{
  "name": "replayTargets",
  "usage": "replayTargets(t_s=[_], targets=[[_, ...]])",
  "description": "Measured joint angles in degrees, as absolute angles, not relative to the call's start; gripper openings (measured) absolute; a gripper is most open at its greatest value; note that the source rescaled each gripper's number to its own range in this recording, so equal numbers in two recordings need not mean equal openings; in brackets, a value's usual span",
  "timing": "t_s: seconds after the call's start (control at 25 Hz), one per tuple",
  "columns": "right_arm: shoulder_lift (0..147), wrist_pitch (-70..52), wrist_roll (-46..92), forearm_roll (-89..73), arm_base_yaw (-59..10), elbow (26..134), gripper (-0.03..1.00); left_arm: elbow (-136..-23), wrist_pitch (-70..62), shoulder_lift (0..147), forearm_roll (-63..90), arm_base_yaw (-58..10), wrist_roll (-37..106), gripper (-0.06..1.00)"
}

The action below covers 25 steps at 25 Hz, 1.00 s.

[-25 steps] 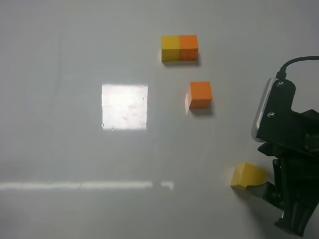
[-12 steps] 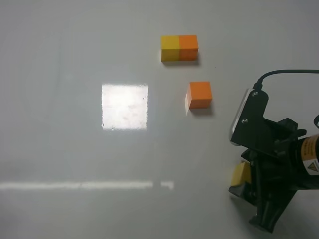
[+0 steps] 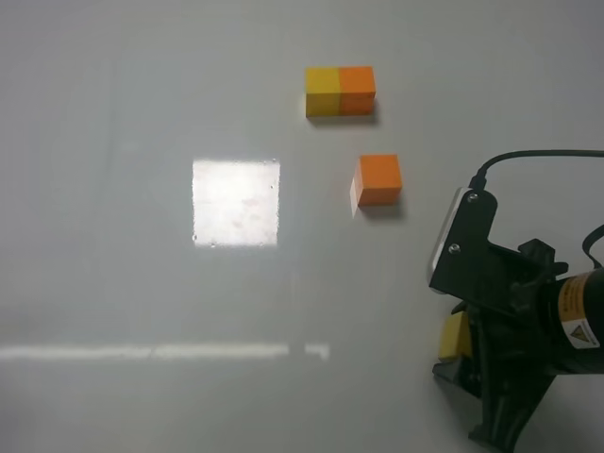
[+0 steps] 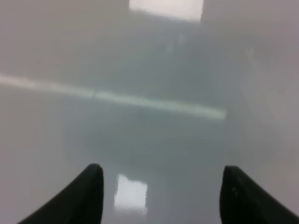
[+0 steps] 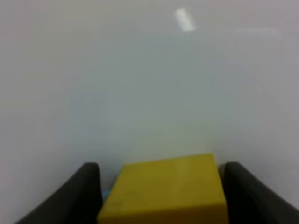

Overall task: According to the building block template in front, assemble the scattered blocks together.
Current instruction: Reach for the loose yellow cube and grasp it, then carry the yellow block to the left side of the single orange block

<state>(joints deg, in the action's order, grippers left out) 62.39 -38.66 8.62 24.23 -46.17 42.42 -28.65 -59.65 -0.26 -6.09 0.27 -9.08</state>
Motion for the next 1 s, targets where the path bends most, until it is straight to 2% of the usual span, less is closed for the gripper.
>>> replayTargets(t_s=[0.2,0.32,0.76,0.88,1.0], targets=[[62.4,-38.0,8.5,24.2,-46.2,42.4,0.3,-28.6,-59.7,-0.3,-6.1,0.3,-9.1,0.37],[62.4,-37.4,8.5,24.2,-46.2,42.4,0.11,-28.6,-59.7,-0.3,-6.1,0.3,-9.1,0.37],[62.4,-37.5,9.4,24.2,-46.2,42.5,0.08,-28.6,-59.7,-0.3,-6.1,0.3,-9.1,0.37],[62.8,-41.9,10.0,24.0,-46.3,45.0,0.03,-28.6,-59.7,-0.3,-6.1,0.3,-9.1,0.37],[62.8,-47.2,12.4,23.3,-46.4,50.0,0.03,-28.6,-59.7,-0.3,-6.1,0.3,-9.1,0.37]])
